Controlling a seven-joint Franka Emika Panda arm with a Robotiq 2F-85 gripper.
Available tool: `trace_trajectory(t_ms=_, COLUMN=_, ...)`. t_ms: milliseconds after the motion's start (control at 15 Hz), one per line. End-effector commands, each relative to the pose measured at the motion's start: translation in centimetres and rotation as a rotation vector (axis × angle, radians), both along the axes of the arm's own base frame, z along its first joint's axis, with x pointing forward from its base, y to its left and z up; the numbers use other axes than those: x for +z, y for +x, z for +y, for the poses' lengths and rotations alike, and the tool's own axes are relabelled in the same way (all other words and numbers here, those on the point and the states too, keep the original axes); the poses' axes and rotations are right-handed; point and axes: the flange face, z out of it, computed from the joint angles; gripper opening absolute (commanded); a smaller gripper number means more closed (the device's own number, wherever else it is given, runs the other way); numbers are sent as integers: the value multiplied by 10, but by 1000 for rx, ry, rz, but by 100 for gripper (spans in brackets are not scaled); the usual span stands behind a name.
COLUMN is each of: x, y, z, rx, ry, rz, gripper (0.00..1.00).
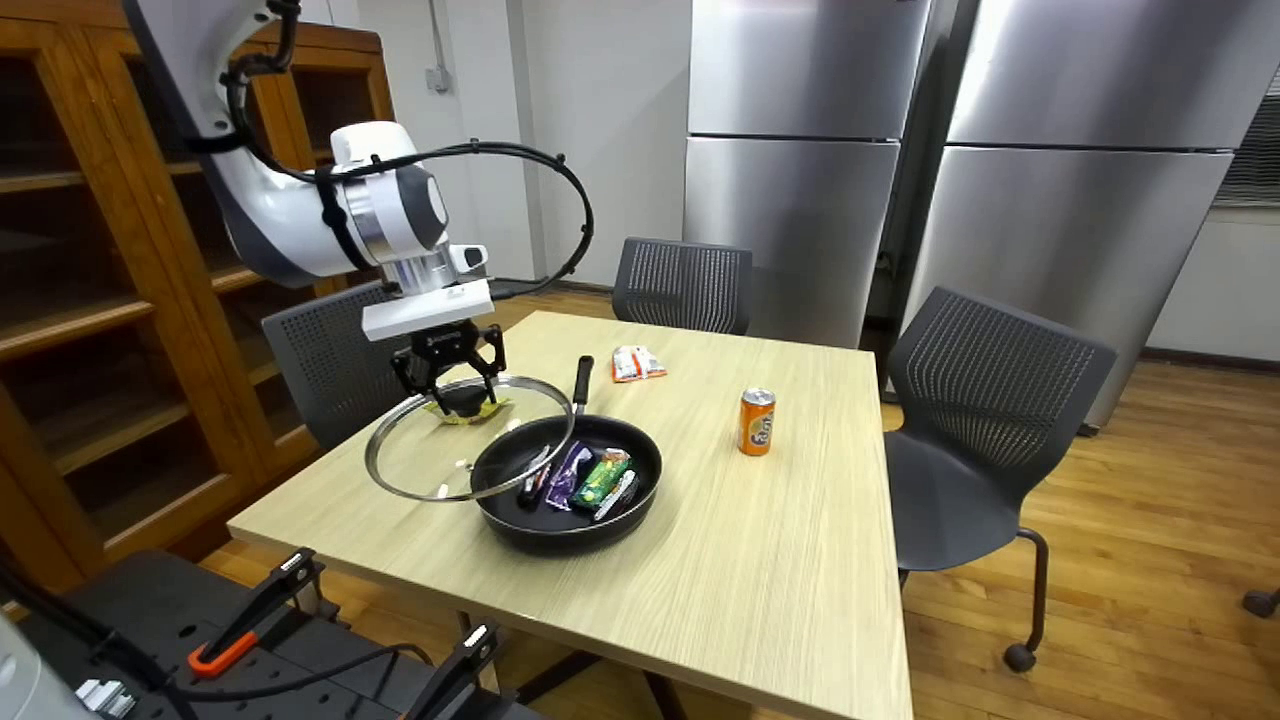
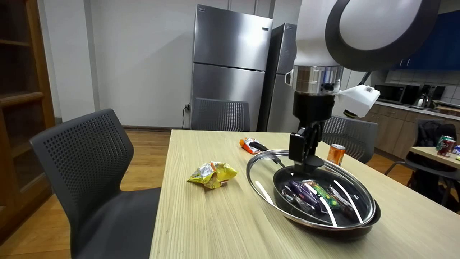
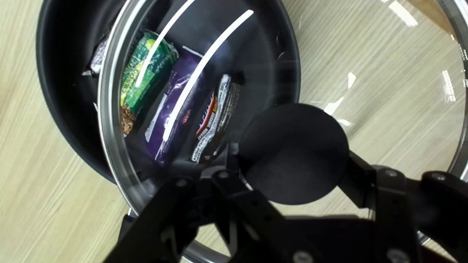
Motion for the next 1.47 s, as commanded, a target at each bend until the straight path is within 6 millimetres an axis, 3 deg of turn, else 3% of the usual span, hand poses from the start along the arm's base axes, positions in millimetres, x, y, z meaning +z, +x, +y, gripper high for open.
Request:
trace_trajectory(t_ms=0, x=20, y=2, z=-24, rx=-6, ry=-2, rz=-28, gripper=38)
trace_trajectory(t_ms=733, x=6, y=22, z=-80, rx=-81, ry=-11, rz=-11, gripper=38)
trace_trajectory(t_ms=1400, x=-13, y=36, z=-96, rx=-109, ry=-16, rz=1, gripper=38)
